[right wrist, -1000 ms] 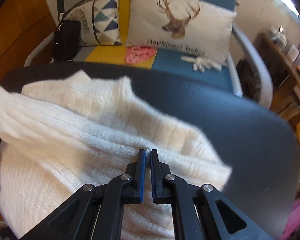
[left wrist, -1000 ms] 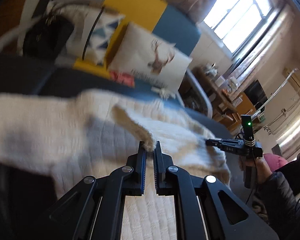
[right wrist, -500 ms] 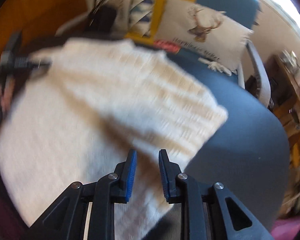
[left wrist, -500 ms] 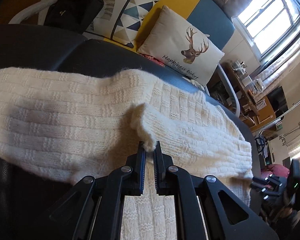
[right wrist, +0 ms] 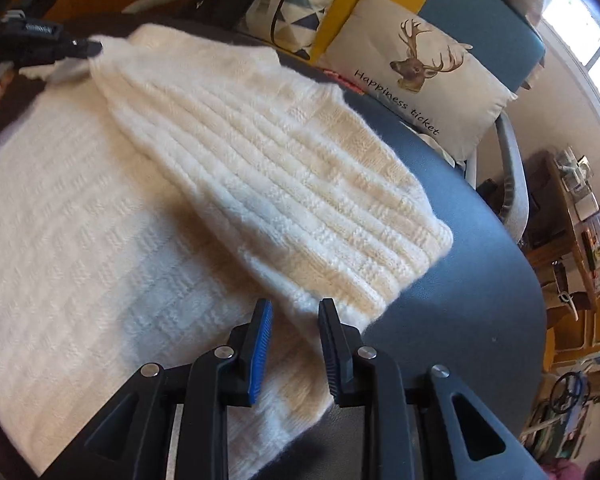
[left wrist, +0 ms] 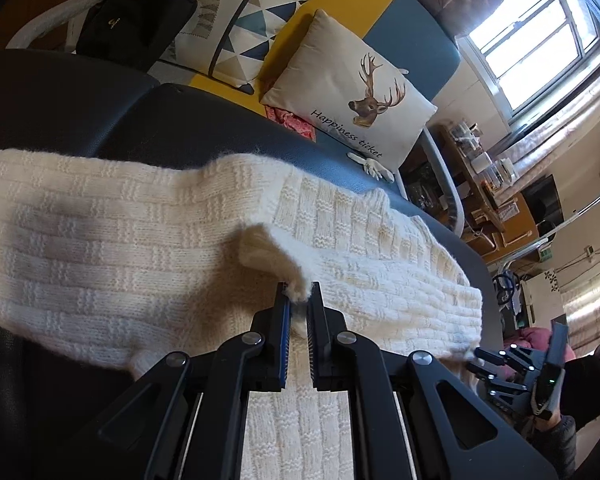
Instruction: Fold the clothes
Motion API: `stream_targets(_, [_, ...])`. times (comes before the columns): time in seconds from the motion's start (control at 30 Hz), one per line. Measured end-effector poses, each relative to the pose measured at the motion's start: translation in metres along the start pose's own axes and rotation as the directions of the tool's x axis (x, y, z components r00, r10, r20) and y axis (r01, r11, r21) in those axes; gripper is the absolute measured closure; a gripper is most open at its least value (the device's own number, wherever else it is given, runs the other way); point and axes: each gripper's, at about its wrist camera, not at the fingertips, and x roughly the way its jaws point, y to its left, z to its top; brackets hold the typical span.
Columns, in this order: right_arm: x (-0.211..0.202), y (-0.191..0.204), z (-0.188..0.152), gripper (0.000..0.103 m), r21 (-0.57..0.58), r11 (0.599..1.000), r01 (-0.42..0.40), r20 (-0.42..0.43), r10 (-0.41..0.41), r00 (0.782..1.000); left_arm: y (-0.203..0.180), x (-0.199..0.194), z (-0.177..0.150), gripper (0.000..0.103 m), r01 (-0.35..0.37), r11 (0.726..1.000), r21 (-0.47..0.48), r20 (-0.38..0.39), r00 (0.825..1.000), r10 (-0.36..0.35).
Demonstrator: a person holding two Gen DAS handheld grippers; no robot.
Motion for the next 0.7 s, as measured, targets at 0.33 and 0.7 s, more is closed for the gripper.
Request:
stream_targets(0.33, [-0.017, -0.014, -0.006, 0.097, 0.043, 0.991, -0.124, -0.043, 0.126, 0.991, -0.004, -0.007, -0.009, 0.096, -0.072, 0.994, 0.086, 0.02, 0.997, 0.071])
stream_targets(0.7, [-0.021, -0.036, -0.006, 0.093, 0.258, 0.936, -0.24, 0.084, 0.226, 0.971, 0.009, 0.003, -0.011, 0.093, -0.125, 0.991, 0.057, -0.043, 0.991, 0.127])
